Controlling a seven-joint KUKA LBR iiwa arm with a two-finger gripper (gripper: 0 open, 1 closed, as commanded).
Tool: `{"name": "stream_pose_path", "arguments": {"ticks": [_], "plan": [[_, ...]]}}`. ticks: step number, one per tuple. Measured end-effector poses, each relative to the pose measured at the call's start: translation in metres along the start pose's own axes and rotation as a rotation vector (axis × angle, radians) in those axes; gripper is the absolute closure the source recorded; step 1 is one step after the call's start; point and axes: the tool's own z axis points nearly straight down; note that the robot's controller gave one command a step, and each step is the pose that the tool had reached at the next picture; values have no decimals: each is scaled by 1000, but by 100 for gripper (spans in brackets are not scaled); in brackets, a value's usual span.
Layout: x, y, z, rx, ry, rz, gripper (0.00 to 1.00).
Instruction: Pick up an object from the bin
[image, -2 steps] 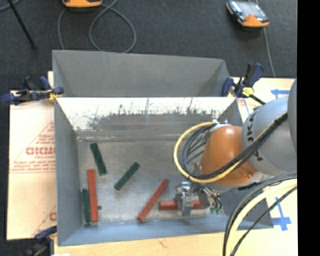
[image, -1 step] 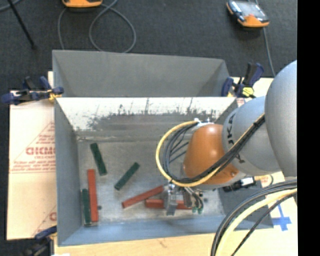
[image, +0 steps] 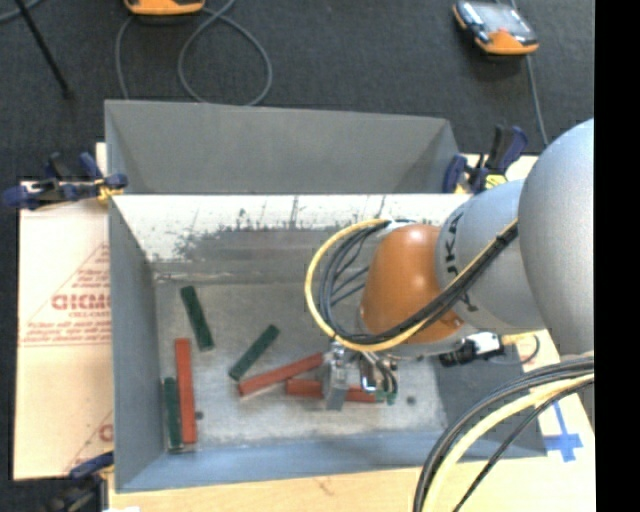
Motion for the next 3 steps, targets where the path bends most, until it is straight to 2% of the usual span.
{"name": "stream_pose_path", "arguments": {"ticks": [1, 2, 3], "plan": [[4, 28, 0, 1, -5, 48, 100], [29, -51, -122, 3, -8, 32, 100], [13, -25, -184, -1, -10, 18, 100]]}}
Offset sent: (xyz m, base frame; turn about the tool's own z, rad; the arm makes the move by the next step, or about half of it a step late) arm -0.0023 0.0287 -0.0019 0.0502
